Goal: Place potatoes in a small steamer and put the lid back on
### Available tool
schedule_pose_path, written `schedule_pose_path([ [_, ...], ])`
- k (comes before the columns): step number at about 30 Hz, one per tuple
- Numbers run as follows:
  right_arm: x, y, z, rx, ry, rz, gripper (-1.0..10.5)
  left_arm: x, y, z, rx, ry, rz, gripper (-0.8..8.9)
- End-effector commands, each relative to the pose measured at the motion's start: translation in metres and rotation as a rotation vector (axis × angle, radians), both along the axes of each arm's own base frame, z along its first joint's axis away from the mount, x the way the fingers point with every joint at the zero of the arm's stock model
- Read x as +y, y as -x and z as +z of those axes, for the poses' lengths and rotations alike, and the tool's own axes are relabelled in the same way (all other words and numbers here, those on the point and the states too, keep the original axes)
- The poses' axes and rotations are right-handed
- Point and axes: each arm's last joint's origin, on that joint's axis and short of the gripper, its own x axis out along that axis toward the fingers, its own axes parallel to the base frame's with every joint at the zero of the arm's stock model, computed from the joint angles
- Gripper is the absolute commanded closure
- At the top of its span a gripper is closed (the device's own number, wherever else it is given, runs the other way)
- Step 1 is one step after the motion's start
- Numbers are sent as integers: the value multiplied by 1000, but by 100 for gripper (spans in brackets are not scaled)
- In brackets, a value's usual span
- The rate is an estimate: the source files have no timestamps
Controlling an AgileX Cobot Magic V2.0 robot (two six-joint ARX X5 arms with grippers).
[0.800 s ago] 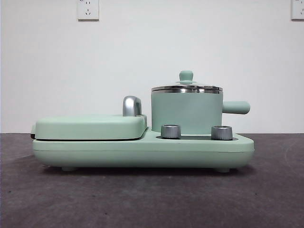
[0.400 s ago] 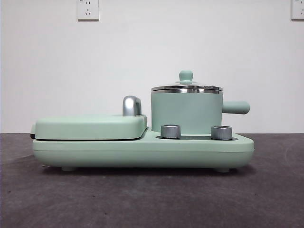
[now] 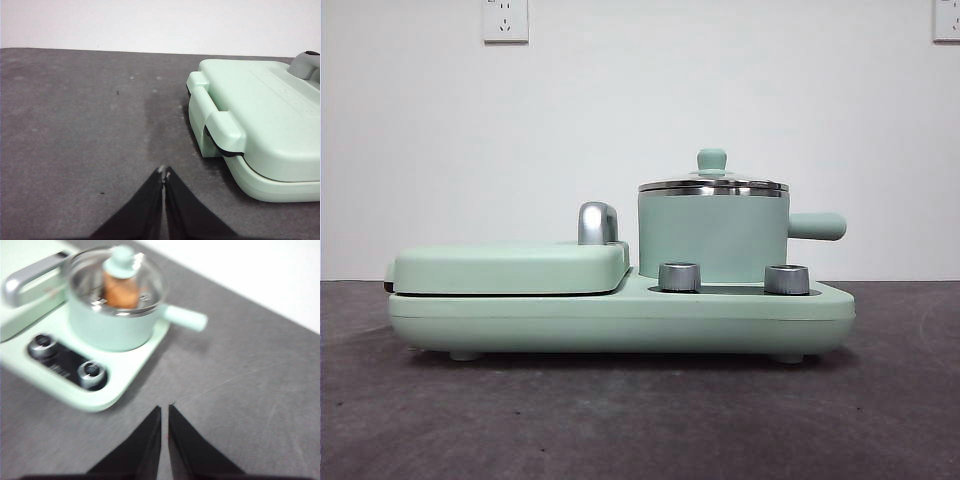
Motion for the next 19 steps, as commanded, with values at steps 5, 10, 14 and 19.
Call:
schedule_pose_path([
  [5, -10, -6, -114, -176, -176, -160, 926, 0, -1, -7, 24, 1, -1, 806],
  [10, -19, -12, -161, -241, -226, -240, 926, 0, -1, -7, 24, 2, -2, 806],
  [14, -22, -13, -168, -212, -215, -269, 926, 0, -1, -7, 24, 1, -2, 806],
  [19, -23, -13, -167, -220, -206, -283, 926, 0, -1, -7, 24, 1, -2, 806],
])
